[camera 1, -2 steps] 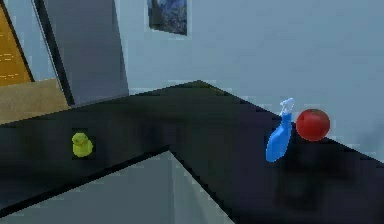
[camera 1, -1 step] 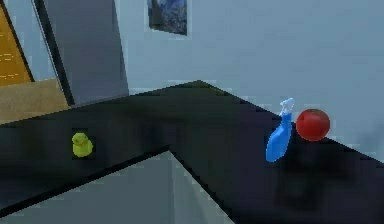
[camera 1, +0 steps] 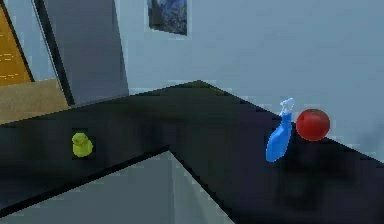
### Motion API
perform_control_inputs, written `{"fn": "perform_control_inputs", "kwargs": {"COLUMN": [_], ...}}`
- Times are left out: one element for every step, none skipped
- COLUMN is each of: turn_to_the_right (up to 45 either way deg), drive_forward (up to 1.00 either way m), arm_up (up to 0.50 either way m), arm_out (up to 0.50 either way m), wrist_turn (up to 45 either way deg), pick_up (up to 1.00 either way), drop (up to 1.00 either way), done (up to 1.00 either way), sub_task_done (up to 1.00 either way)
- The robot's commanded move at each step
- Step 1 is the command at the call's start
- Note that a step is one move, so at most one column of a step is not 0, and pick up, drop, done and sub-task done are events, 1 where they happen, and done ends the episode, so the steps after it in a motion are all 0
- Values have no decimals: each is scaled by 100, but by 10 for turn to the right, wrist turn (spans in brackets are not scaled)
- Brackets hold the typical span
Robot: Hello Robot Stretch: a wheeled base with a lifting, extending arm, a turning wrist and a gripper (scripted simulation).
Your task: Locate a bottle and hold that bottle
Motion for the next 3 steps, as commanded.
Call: {"fn": "perform_control_inputs", "kwargs": {"turn_to_the_right": [0, 0, 0], "drive_forward": [0, 0, 0], "arm_up": [0, 0, 0], "arm_out": [0, 0, 0], "wrist_turn": [240, 0, 0], "pick_up": [0, 100, 0], "drop": [0, 0, 0], "done": [0, 0, 100], "sub_task_done": [0, 0, 0]}}
